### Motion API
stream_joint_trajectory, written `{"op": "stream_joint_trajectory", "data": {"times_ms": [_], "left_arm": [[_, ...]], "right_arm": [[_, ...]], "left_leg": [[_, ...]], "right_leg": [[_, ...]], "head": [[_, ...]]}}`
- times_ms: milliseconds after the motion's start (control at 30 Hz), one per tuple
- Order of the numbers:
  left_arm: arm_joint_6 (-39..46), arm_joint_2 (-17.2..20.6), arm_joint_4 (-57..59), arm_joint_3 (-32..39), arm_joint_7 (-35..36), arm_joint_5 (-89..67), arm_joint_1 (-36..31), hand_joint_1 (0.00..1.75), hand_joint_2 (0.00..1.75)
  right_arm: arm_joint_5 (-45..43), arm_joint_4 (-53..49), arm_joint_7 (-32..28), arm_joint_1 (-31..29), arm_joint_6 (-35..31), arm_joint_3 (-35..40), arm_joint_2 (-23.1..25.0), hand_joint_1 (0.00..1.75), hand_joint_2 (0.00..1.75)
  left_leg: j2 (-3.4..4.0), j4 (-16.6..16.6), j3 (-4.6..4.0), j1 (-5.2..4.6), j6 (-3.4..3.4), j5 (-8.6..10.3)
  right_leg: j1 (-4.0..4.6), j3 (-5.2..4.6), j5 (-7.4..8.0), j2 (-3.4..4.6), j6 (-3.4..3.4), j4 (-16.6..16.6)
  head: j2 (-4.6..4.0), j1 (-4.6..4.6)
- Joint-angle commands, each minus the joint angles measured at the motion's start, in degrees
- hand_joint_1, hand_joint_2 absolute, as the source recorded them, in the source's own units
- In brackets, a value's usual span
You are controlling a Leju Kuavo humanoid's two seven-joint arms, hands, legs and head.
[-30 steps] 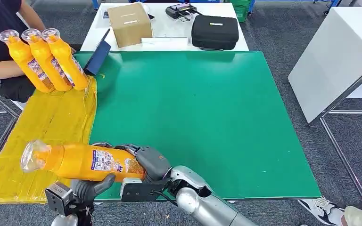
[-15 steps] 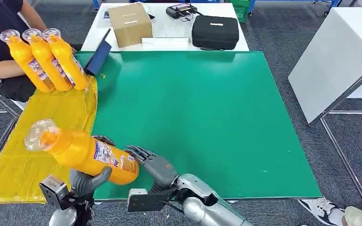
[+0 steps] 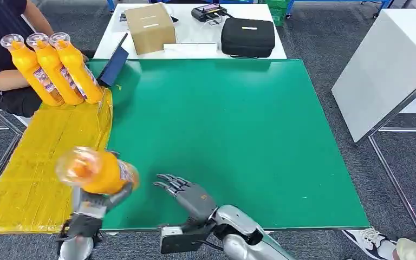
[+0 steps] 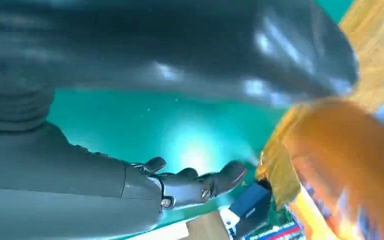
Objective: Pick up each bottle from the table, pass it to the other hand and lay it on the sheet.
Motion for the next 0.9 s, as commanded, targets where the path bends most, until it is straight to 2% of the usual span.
{"op": "stream_joint_trajectory", "data": {"times_ms": [33, 133, 167, 267, 333, 400, 467, 500, 533, 600, 633, 733, 800, 900], "left_arm": [[13.87, 3.35, 6.9, 13.24, -0.44, -20.83, -3.21, 1.75, 1.75], [13.87, 2.75, 6.85, 13.24, -0.54, -21.36, -3.31, 1.75, 1.75], [13.87, 0.99, 5.6, 17.37, 2.36, -30.55, -3.53, 1.75, 1.75], [13.87, 4.72, 5.97, 21.72, 7.61, -40.44, -3.58, 1.75, 1.75], [13.87, 9.79, 7.77, 20.15, 12.68, -44.6, -2.85, 1.75, 1.75], [13.87, 18.44, 13.07, 14.18, 21.03, -45.55, -1.7, 1.75, 1.75], [13.87, 24.4, 19.23, 6.87, 29.08, -45.55, -2.51, 1.75, 1.75], [13.87, 24.4, 19.23, 6.87, 29.08, -45.55, -2.51, 1.75, 1.75], [13.87, 24.13, 23.81, 5.82, 29.64, -45.55, -4.09, 1.75, 1.75], [13.87, 25.94, 31.96, 1.82, 32.45, -45.55, -7.89, 1.75, 1.75], [13.87, 29.26, 40.54, -6.6, 38.36, -45.55, -12.44, 1.75, 1.75], [13.87, 29.53, 42.98, -8.06, 39.24, -45.55, -14.25, 1.75, 1.75], [13.87, 29.59, 46.32, -9.44, 40.06, -45.55, -16.3, 1.75, 1.75], [13.87, 28.4, 55.88, -9.21, 36.83, -44.46, -21.4, 1.75, 1.75]], "right_arm": [[-3.98, -10.3, -1.36, -2.22, 2.31, -5.57, -10.44, 0.0, 0.0], [-3.94, -10.12, -1.34, -1.88, 2.18, -5.31, -9.98, 0.0, 0.0], [-4.2, -10.37, -1.24, -2.42, 1.52, -5.2, -11.05, 0.0, 0.0], [-7.33, -15.28, -1.54, -1.79, 1.3, -9.33, -17.48, 0.0, 0.0], [-9.79, -19.05, -2.53, 0.29, 2.8, -14.44, -21.72, 0.0, 0.0], [-11.78, -21.17, -3.44, 1.5, 5.13, -18.36, -24.5, 0.0, 0.0], [-12.16, -22.39, -3.89, 2.57, 5.93, -20.7, -25.36, 0.0, 0.0], [-12.16, -22.39, -3.89, 2.57, 5.93, -20.7, -25.36, 0.0, 0.0], [-12.13, -22.94, -3.98, 3.06, 5.95, -21.53, -25.59, 0.0, 0.0], [-11.96, -23.4, -4.53, 3.25, 6.75, -22.55, -25.58, 0.0, 0.0], [-11.85, -23.18, -4.84, 2.55, 7.0, -22.85, -25.6, 0.0, 0.0], [-11.77, -22.92, -5.01, 1.9, 7.36, -22.85, -25.62, 0.0, 0.0], [-11.71, -22.27, -5.06, 1.12, 7.77, -22.8, -25.1, 0.0, 0.0], [-11.27, -21.93, -5.4, 1.27, 8.17, -22.68, -25.38, 0.0, 0.0]], "left_leg": [[0.03, 0.02, 0.26, 0.03, -0.06, -0.13], [-0.07, 0.0, 0.2, 0.04, -0.04, -0.08], [-0.1, 0.04, 0.32, 0.07, -0.07, -0.17], [-0.05, 0.02, 0.18, 0.04, -0.05, -0.09], [-0.19, 0.05, 0.19, 0.03, -0.04, -0.11], [-0.19, 0.02, 0.22, 0.01, -0.03, -0.11], [-0.15, -0.04, 0.24, -0.01, -0.05, -0.09], [-0.29, -0.03, 0.39, 0.01, -0.09, -0.15], [-0.3, -0.07, 0.31, -0.03, -0.08, -0.08], [-0.26, -0.09, 0.31, -0.01, -0.08, -0.06], [-0.42, -0.1, 0.43, 0.02, -0.11, -0.08], [-0.55, -0.08, 0.35, 0.01, -0.09, 0.01], [-0.23, 0.03, 0.25, 0.09, -0.11, -0.05], [-0.24, -0.05, 0.27, 0.03, -0.07, -0.02]], "right_leg": [[0.0, 0.25, -0.09, 0.27, -0.06, -0.02], [0.01, 0.21, -0.08, 0.11, -0.05, -0.03], [0.02, 0.34, -0.17, 0.18, -0.09, -0.02], [0.01, 0.19, -0.09, 0.13, -0.05, -0.01], [0.0, 0.25, -0.15, 0.03, -0.03, 0.01], [-0.03, 0.26, -0.15, 0.05, -0.02, 0.0], [-0.05, 0.25, -0.14, 0.07, -0.04, -0.01], [-0.04, 0.43, -0.24, 0.02, -0.09, 0.01], [-0.07, 0.33, -0.2, -0.05, -0.07, 0.0], [-0.04, 0.3, -0.16, -0.02, -0.08, -0.04], [-0.03, 0.47, -0.22, -0.1, -0.11, -0.03], [-0.05, 0.35, -0.19, -0.26, -0.1, -0.02], [0.04, 0.22, -0.12, 0.07, -0.1, 0.04], [-0.01, 0.27, -0.05, 0.03, -0.08, -0.02]], "head": [[0.0, 0.0], [0.0, 0.02], [0.0, 0.0], [0.0, 0.0], [0.0, 0.0], [0.0, 0.02], [0.0, 0.02], [0.0, 0.02], [0.0, 0.02], [0.0, -0.02], [0.0, -0.02], [0.0, 0.02], [0.0, 0.02], [0.0, 0.02]]}}
